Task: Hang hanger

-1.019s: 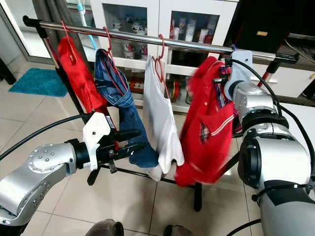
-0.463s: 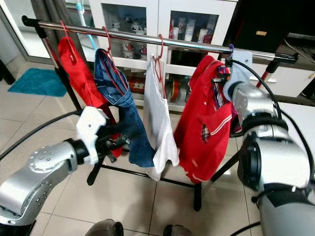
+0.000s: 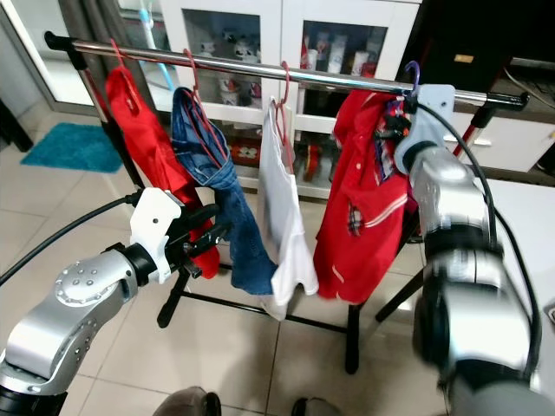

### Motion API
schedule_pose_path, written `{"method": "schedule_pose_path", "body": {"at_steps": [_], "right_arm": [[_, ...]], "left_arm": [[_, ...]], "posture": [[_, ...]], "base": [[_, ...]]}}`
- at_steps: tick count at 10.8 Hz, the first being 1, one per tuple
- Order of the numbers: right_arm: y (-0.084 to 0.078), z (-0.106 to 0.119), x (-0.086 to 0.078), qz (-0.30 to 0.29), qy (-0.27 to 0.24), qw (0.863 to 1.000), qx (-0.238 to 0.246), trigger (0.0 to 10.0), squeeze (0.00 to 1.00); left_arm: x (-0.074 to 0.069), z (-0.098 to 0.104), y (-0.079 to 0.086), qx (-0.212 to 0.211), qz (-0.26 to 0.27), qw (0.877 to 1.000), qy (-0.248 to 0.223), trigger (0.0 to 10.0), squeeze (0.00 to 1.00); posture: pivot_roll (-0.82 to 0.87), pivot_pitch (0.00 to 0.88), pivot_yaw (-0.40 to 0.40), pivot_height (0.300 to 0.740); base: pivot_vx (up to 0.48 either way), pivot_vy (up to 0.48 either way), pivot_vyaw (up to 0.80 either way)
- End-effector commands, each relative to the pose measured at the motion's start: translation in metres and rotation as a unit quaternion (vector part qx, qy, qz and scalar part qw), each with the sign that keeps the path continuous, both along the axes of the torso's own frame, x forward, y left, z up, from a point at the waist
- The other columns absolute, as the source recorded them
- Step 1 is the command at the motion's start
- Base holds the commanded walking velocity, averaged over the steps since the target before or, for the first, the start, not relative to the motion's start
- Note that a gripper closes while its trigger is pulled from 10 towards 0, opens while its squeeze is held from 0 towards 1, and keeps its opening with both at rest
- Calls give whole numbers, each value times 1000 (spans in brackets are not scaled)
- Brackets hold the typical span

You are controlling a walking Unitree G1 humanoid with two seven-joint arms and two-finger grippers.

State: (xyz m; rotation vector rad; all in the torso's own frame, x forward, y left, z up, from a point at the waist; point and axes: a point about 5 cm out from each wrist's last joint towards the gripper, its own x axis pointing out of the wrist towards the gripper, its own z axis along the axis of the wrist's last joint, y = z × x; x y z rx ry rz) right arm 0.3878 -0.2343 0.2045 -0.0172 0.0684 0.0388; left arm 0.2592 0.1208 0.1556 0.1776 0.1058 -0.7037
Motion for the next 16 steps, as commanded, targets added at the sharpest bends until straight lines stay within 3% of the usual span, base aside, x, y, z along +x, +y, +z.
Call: {"method": "schedule_pose_path", "body": {"at_steps": [1,5,6,8,11,16], "right_arm": [[5,15,-1,4,-30,1000,3,0,0],[39,-24,-56,-5,0,998,55,0,0],[48,-45,-88,-38,24,996,74,0,0],[52,-68,-123,-61,55,996,37,0,0],[55,-74,-145,-80,80,993,35,0,0],[59,-79,-154,-84,100,990,52,0,0]], "left_arm": [[0,-2,-1,6,4,1000,-3,10000,0],[5,-9,5,-9,58,998,-4,10000,0],[3,-11,11,-6,73,997,0,10000,0],[0,-18,15,-9,94,995,7,10000,0],[2,-18,15,-13,99,995,6,10000,0],[0,-12,7,-28,89,996,2,10000,0]], "posture": [[106,24,15,740],[109,13,-4,740],[102,30,-14,740],[86,44,2,740],[68,61,-1,740],[77,76,-15,740]], "base": [[0,0,0],[0,0,0],[0,0,0],[0,0,0],[0,0,0],[0,0,0]]}}
